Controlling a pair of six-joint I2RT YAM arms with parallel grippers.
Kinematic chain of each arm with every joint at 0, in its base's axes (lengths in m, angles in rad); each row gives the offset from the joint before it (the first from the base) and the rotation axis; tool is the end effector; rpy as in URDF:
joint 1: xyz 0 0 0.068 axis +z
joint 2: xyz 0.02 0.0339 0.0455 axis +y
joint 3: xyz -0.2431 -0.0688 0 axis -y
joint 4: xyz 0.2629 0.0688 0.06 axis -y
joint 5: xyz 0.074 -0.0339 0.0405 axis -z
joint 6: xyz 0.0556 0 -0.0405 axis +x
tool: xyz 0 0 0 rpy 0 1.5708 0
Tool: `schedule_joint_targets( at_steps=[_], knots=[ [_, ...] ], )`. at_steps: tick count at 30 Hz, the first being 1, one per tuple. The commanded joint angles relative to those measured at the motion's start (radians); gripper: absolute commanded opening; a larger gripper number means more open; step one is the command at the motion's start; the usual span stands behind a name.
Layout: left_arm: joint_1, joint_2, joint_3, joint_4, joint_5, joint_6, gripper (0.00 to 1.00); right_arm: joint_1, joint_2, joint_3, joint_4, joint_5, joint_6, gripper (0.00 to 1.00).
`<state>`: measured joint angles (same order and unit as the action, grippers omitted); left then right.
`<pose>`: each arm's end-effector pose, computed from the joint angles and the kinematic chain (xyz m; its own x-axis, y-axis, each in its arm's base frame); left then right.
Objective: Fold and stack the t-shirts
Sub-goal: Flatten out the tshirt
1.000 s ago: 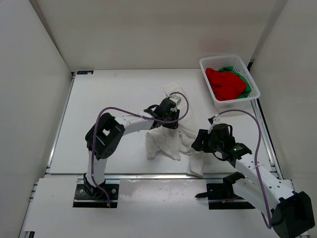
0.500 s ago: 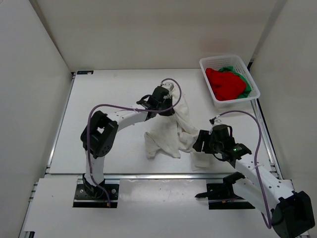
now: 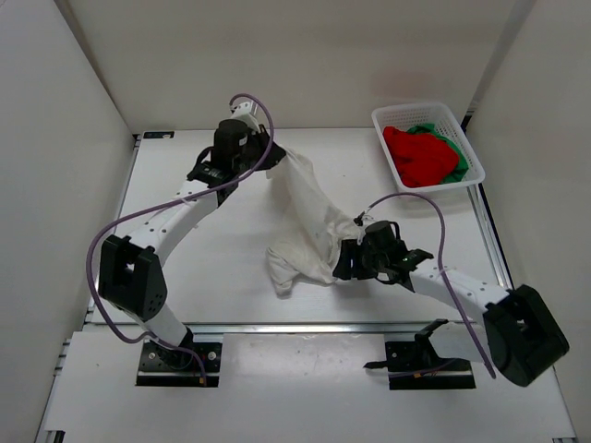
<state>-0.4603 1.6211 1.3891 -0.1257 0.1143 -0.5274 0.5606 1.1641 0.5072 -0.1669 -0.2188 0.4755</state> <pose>0.3761 -0.1936 0.3090 -0.5413 -0.2897 -0.7893 0.3062 0.8064 -0.5059 0.2102 0.1462 0.1296 -0.8473 -0.0043 -0.5312 -0.2880 0.8439 0.4526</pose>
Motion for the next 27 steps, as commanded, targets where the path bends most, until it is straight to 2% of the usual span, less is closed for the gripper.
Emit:
schedule_joint_targets(
  at_steps=[1, 7, 9, 10, 11, 13, 15, 18, 22, 24, 27],
  knots=[
    [-0.001, -0.032, -0.007, 0.009, 0.039, -0.019, 0.00, 0.001, 0.116, 0.074, 0.141, -0.047, -0.026, 0.54],
    [0.006, 0.002, 0.031, 0.006, 0.044, -0.026, 0.00, 0.088, 0.177, 0.047, 0.223, -0.048, 0.031, 0.47],
    [0.014, 0.000, 0.030, 0.009, 0.047, -0.025, 0.00, 0.082, 0.189, 0.019, 0.274, -0.070, 0.045, 0.31],
    [0.017, -0.001, 0.033, 0.012, 0.047, -0.031, 0.00, 0.076, 0.196, 0.014, 0.292, -0.062, 0.048, 0.27],
    [0.018, -0.003, 0.034, 0.011, 0.048, -0.031, 0.00, 0.064, 0.210, 0.034, 0.279, -0.048, 0.045, 0.10],
    [0.021, -0.007, 0.054, 0.001, 0.047, -0.028, 0.00, 0.050, 0.218, 0.088, 0.224, 0.002, 0.009, 0.00],
    [0.031, -0.003, 0.089, -0.024, 0.054, -0.026, 0.00, 0.038, 0.204, 0.169, 0.167, 0.042, -0.038, 0.00],
    [0.093, -0.007, 0.186, -0.057, 0.079, -0.033, 0.00, 0.009, 0.151, 0.356, -0.006, 0.091, -0.121, 0.00],
    [0.158, -0.006, 0.322, -0.091, 0.107, -0.059, 0.00, -0.063, 0.099, 0.624, -0.187, 0.064, -0.181, 0.00],
    [0.190, -0.006, 0.366, -0.081, 0.165, -0.104, 0.00, -0.041, 0.092, 0.800, -0.287, 0.148, -0.215, 0.00],
    [0.204, -0.013, 0.403, -0.086, 0.174, -0.118, 0.00, -0.024, 0.101, 0.851, -0.333, 0.126, -0.244, 0.00]
  ],
)
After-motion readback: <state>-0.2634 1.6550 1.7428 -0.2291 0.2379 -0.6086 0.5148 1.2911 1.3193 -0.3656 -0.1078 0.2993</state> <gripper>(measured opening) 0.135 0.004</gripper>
